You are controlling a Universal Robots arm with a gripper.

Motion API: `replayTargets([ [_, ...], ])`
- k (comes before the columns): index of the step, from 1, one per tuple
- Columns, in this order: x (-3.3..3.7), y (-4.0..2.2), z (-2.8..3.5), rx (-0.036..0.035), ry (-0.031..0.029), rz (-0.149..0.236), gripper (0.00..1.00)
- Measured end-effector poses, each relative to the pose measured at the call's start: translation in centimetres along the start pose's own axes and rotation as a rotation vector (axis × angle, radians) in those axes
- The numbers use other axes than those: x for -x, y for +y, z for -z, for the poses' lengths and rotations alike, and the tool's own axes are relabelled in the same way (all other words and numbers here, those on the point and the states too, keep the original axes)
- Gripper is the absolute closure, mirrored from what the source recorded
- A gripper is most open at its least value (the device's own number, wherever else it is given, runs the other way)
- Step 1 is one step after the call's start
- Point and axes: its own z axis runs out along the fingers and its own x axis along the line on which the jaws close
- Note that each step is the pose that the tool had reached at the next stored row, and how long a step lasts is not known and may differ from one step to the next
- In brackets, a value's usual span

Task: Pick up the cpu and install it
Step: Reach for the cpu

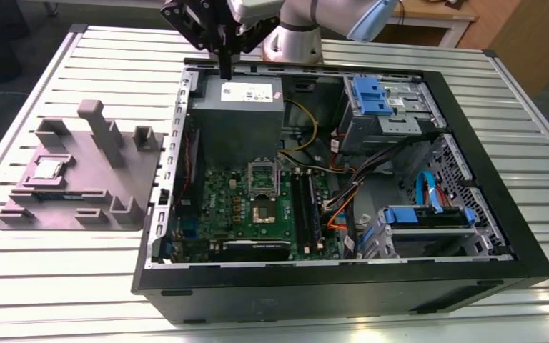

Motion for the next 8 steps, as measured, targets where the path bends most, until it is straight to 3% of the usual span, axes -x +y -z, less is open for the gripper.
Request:
replayTargets([
  [8, -0.21, -0.02, -0.02, 0.0000, 0.0000, 0.000, 0.90],
])
